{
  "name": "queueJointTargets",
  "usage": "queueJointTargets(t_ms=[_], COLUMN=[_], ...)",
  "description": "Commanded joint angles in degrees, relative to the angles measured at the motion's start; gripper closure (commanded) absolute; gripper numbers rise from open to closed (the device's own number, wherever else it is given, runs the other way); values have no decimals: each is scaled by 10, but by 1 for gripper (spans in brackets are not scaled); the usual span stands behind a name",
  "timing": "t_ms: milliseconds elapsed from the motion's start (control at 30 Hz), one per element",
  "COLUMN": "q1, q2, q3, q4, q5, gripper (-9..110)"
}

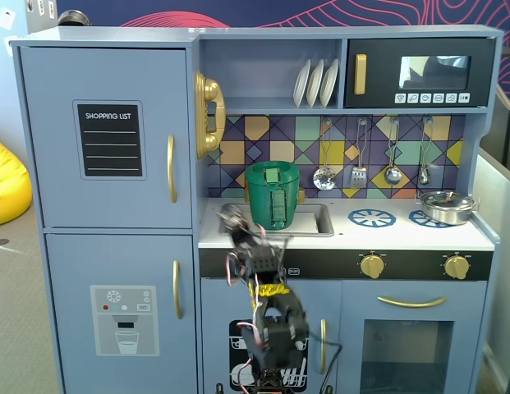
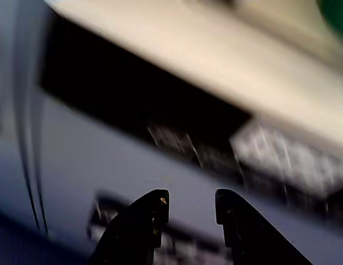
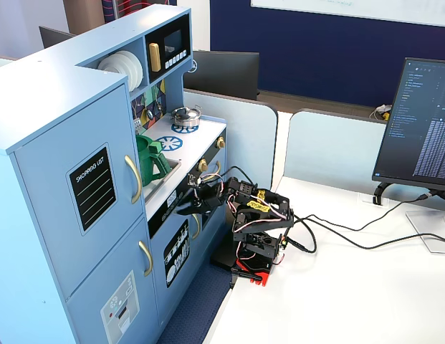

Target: Close the left cabinet door

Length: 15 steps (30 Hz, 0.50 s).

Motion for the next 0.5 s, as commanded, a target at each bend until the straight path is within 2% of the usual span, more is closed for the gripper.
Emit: queueJointTargets(t_ms=[0,100,233,400,467], q1=[112,149,146,120,109], q2=[80,115,137,164,163], q3=[86,156,216,253,253], q4=[66,100,147,223,268], q5=[61,119,205,243,208], gripper=[101,101,101,101,101])
